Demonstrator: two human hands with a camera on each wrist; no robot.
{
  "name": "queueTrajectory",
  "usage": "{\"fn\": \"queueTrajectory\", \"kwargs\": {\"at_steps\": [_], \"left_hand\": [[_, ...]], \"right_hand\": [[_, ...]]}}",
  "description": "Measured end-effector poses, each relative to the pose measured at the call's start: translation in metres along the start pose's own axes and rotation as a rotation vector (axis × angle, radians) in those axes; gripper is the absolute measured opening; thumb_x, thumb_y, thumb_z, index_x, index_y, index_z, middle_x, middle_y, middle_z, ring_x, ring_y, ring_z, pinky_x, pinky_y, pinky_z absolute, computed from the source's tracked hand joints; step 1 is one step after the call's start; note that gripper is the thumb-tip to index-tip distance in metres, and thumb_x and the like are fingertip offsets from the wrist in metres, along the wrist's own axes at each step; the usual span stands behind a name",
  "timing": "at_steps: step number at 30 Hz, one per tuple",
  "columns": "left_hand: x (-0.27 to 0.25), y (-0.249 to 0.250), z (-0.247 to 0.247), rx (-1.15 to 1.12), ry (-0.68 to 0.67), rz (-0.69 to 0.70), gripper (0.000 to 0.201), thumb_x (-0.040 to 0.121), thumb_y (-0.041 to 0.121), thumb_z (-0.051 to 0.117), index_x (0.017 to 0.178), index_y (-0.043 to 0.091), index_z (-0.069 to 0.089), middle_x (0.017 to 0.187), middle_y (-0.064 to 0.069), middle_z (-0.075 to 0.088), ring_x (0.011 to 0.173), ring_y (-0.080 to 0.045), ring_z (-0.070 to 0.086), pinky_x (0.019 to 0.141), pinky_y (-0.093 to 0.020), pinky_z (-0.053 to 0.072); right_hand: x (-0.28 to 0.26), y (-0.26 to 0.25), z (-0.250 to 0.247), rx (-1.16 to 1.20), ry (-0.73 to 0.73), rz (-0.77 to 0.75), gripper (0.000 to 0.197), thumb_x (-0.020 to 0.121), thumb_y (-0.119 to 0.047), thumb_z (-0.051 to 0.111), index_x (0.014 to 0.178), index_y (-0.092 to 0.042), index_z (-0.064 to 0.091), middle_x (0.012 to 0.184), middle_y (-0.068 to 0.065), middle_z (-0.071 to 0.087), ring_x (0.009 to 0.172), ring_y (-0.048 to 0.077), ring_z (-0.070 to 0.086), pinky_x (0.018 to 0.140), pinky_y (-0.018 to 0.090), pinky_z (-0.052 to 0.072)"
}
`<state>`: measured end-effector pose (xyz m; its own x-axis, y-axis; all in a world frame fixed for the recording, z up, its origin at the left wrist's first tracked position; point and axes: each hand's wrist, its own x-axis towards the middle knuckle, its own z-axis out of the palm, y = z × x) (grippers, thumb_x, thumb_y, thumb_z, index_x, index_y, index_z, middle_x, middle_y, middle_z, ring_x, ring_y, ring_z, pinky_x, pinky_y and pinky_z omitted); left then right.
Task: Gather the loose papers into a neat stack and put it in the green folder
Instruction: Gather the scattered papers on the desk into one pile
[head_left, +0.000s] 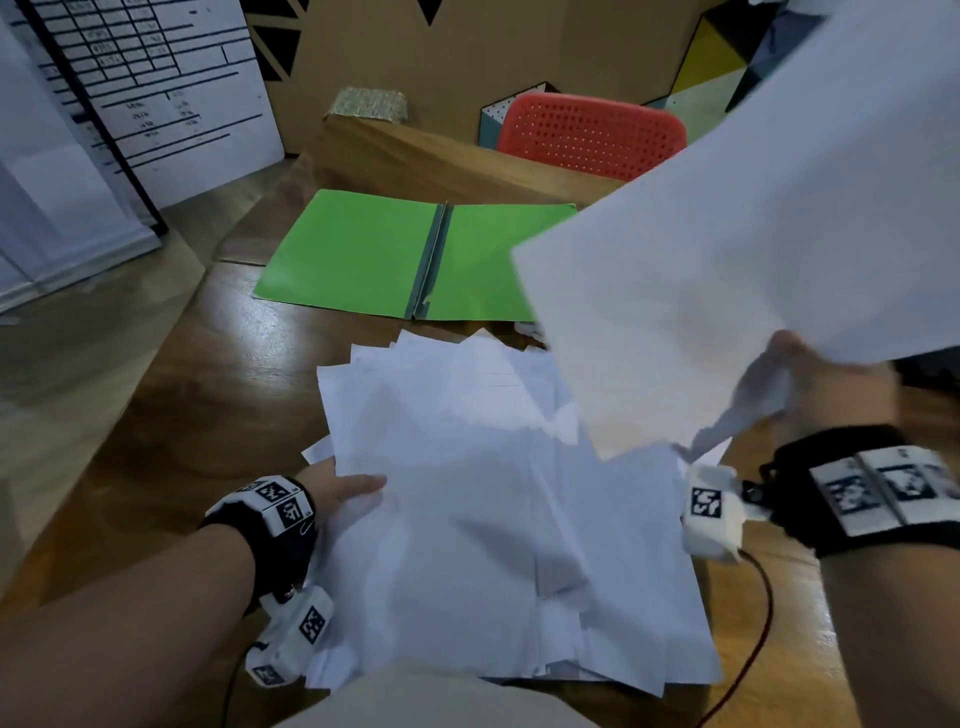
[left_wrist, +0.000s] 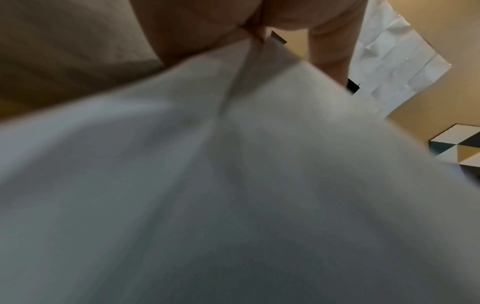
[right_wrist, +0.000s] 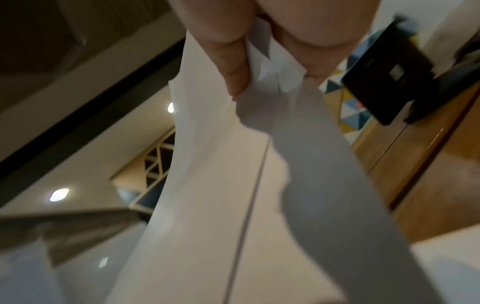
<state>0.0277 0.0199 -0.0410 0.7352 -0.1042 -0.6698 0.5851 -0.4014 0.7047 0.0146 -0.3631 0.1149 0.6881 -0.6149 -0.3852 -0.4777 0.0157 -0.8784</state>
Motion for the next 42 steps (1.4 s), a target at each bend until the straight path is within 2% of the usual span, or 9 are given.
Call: {"fn": "queueTrajectory", "kwargs": {"at_steps": [2, 3, 7, 13, 20, 24, 34, 38, 42], "left_hand": [[0.006, -0.006, 0.000, -0.049, 0.063, 0.008, 0.053, 0.079, 0.040, 0.065, 0.124, 0.013, 0.056, 0.124, -0.012, 0.061, 0.114, -0.030, 0.057, 0.106, -0.045, 0.038], [0.010, -0.010, -0.002, -0.094, 0.113, -0.001, 0.057, 0.079, 0.047, 0.063, 0.124, 0.013, 0.056, 0.126, -0.013, 0.061, 0.115, -0.031, 0.056, 0.108, -0.047, 0.037], [0.035, -0.031, -0.006, -0.142, 0.158, -0.078, 0.092, 0.056, 0.078, 0.059, 0.123, 0.016, 0.057, 0.129, -0.013, 0.058, 0.119, -0.033, 0.054, 0.109, -0.046, 0.037], [-0.003, -0.002, 0.004, -0.088, 0.036, -0.015, 0.040, 0.076, 0.019, 0.073, 0.113, 0.009, 0.060, 0.110, -0.009, 0.064, 0.097, -0.026, 0.061, 0.091, -0.037, 0.045], [0.005, -0.008, 0.001, -0.060, -0.004, -0.002, 0.024, 0.074, 0.008, 0.073, 0.090, 0.022, 0.061, 0.092, 0.001, 0.065, 0.089, -0.025, 0.062, 0.081, -0.035, 0.047], [0.004, -0.007, 0.000, -0.055, 0.004, -0.012, 0.030, 0.075, 0.007, 0.072, 0.102, 0.014, 0.061, 0.097, -0.004, 0.066, 0.090, -0.025, 0.062, 0.080, -0.034, 0.048], [0.004, -0.004, 0.000, 0.042, 0.026, -0.020, 0.047, 0.073, 0.012, 0.075, 0.117, 0.009, 0.059, 0.120, -0.012, 0.064, 0.104, -0.028, 0.059, 0.095, -0.039, 0.045], [0.003, -0.002, 0.001, 0.049, 0.028, -0.028, 0.038, 0.074, 0.014, 0.075, 0.108, 0.013, 0.061, 0.115, -0.010, 0.064, 0.104, -0.027, 0.059, 0.098, -0.040, 0.044], [0.001, 0.001, 0.000, 0.048, 0.027, -0.033, 0.038, 0.075, 0.016, 0.074, 0.110, 0.012, 0.060, 0.110, -0.007, 0.063, 0.101, -0.025, 0.058, 0.096, -0.038, 0.044]], "right_hand": [[-0.002, 0.018, 0.023, -0.141, -0.057, -0.023, 0.091, 0.045, -0.055, 0.081, 0.090, 0.019, 0.052, 0.094, 0.002, 0.062, 0.096, 0.020, 0.059, 0.074, 0.023, 0.046], [-0.005, 0.032, 0.033, -0.189, -0.056, -0.150, 0.048, 0.065, -0.030, 0.077, 0.093, 0.006, 0.060, 0.093, 0.004, 0.064, 0.096, 0.019, 0.058, 0.073, 0.024, 0.043], [-0.012, 0.101, 0.068, -0.410, -0.176, -0.081, 0.039, 0.077, -0.008, 0.064, 0.114, -0.002, 0.052, 0.106, 0.008, 0.060, 0.095, 0.019, 0.055, 0.076, 0.030, 0.048], [-0.035, 0.139, 0.117, -0.628, -0.500, -0.080, 0.052, 0.088, -0.010, 0.053, 0.139, -0.013, 0.040, 0.137, 0.013, 0.050, 0.122, 0.025, 0.052, 0.097, 0.028, 0.041], [-0.003, 0.125, 0.049, -0.748, 0.080, 0.191, 0.080, 0.074, -0.033, 0.071, 0.140, -0.007, 0.033, 0.136, 0.020, 0.046, 0.119, 0.040, 0.050, 0.095, 0.046, 0.047], [0.005, 0.128, 0.032, -0.660, -0.063, 0.293, 0.056, 0.076, -0.025, 0.073, 0.118, 0.006, 0.052, 0.100, 0.017, 0.061, 0.088, 0.034, 0.060, 0.076, 0.037, 0.050], [0.022, 0.124, 0.011, -0.465, -0.061, 0.245, 0.043, 0.074, -0.011, 0.075, 0.112, 0.003, 0.061, 0.106, 0.020, 0.066, 0.095, 0.036, 0.064, 0.091, 0.048, 0.051], [0.023, 0.099, 0.003, -0.476, 0.146, 0.103, 0.026, 0.082, -0.006, 0.059, 0.106, 0.003, 0.061, 0.090, 0.018, 0.059, 0.082, 0.029, 0.056, 0.068, 0.031, 0.048], [0.018, 0.050, -0.020, 0.104, 0.167, -0.164, 0.016, 0.074, -0.015, 0.070, 0.078, -0.021, 0.056, 0.062, -0.003, 0.068, 0.068, 0.004, 0.063, 0.054, 0.013, 0.047]]}}
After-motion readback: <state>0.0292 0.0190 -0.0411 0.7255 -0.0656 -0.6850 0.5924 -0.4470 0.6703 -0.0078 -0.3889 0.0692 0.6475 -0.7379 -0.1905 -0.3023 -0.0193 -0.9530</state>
